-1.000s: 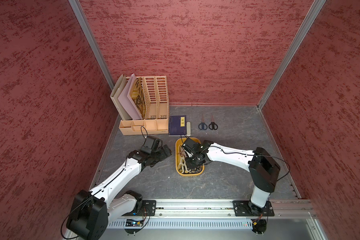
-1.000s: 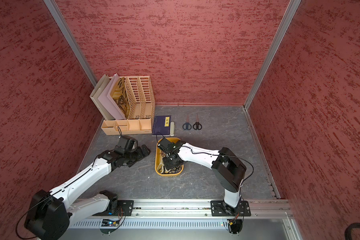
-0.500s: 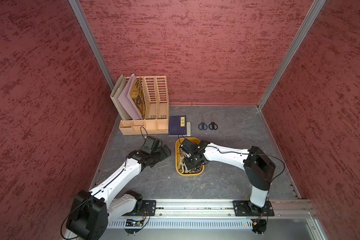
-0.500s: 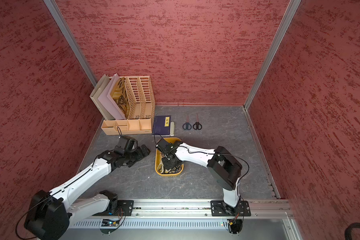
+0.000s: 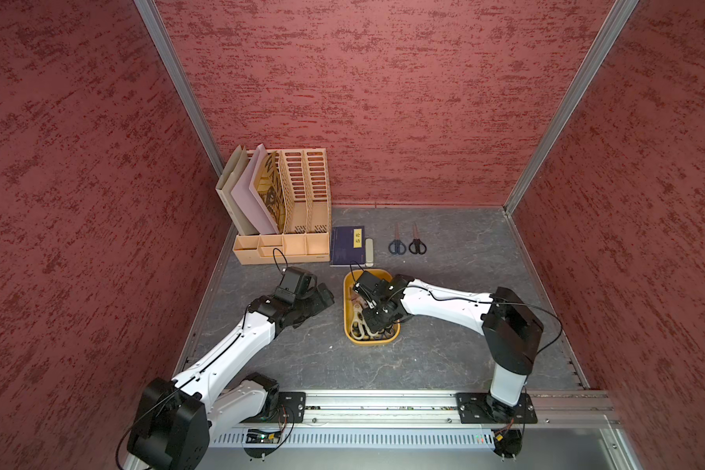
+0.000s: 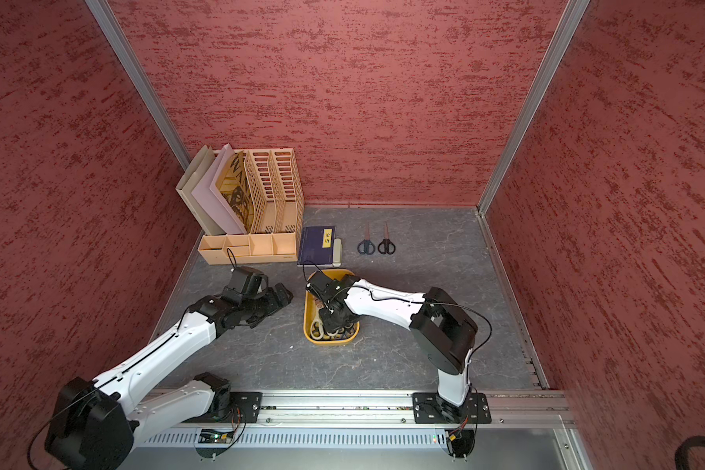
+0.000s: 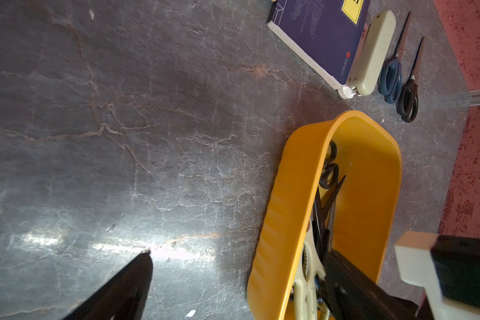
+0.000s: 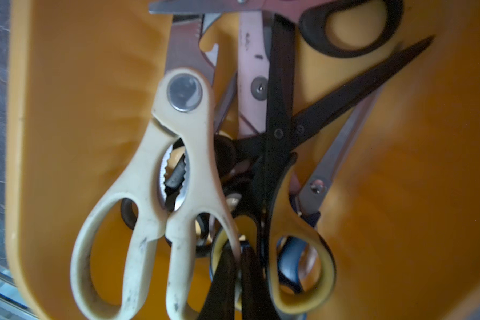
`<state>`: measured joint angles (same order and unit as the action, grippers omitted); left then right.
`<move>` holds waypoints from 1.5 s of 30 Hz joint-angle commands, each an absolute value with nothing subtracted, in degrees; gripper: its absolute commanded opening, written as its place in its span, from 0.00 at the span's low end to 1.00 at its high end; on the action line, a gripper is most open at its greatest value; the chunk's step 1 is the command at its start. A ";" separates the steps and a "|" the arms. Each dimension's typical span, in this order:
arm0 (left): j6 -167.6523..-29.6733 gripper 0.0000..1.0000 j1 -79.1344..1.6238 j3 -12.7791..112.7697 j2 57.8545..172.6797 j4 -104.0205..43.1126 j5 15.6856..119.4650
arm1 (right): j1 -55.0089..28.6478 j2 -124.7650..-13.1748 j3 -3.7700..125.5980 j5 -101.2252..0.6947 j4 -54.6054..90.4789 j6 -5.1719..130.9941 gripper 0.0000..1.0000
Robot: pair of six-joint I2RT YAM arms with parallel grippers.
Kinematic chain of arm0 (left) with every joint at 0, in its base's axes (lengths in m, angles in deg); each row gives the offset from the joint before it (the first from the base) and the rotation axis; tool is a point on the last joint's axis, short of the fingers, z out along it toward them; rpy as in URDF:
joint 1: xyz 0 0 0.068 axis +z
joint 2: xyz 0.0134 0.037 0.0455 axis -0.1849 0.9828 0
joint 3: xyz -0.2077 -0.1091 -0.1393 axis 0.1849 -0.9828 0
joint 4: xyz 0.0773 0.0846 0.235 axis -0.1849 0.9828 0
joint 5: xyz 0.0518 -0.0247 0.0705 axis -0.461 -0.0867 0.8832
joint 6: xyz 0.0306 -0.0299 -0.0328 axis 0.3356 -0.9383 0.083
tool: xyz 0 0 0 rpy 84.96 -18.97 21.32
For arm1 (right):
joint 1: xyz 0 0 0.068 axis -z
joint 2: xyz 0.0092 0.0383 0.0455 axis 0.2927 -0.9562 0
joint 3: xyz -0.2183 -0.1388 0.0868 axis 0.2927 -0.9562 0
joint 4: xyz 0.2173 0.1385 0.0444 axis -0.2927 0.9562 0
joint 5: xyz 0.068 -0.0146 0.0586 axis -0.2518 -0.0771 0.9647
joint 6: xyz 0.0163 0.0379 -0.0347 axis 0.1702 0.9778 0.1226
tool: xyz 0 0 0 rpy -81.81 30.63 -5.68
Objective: Take the scissors out of the storage box
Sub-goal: Pick up the scissors from the storage box, then place the scissors at the center of the board.
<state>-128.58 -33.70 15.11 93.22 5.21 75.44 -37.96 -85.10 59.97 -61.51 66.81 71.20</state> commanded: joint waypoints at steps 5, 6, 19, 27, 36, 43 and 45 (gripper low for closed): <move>-128.55 1.00 -33.95 16.83 92.41 5.63 76.53 | -38.26 -75.81 61.18 -61.36 69.03 69.22 0.00; -128.55 1.00 -33.96 17.01 92.47 5.50 76.57 | -38.26 -75.03 60.99 -61.01 68.58 68.99 0.00; -129.84 1.00 -34.30 16.60 89.58 7.00 77.70 | -36.20 -71.31 62.91 -60.07 65.27 67.16 0.00; -126.86 1.00 -34.25 19.92 94.57 5.67 77.81 | -27.57 -72.70 65.01 -63.76 65.83 60.29 0.00; -123.10 1.00 -34.11 26.22 105.20 1.98 76.52 | -9.31 -79.77 67.94 -63.15 64.60 50.04 0.00; -121.64 1.00 -33.62 27.12 108.67 -0.02 76.64 | 3.48 -89.07 73.09 -62.30 62.35 46.44 0.00; -121.70 1.00 -33.28 26.68 108.83 -0.59 76.78 | 5.55 -92.20 75.66 -63.41 62.13 44.76 0.00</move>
<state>-122.98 -33.70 26.15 108.50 1.39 76.80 3.13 -90.06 72.12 -62.36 64.47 48.18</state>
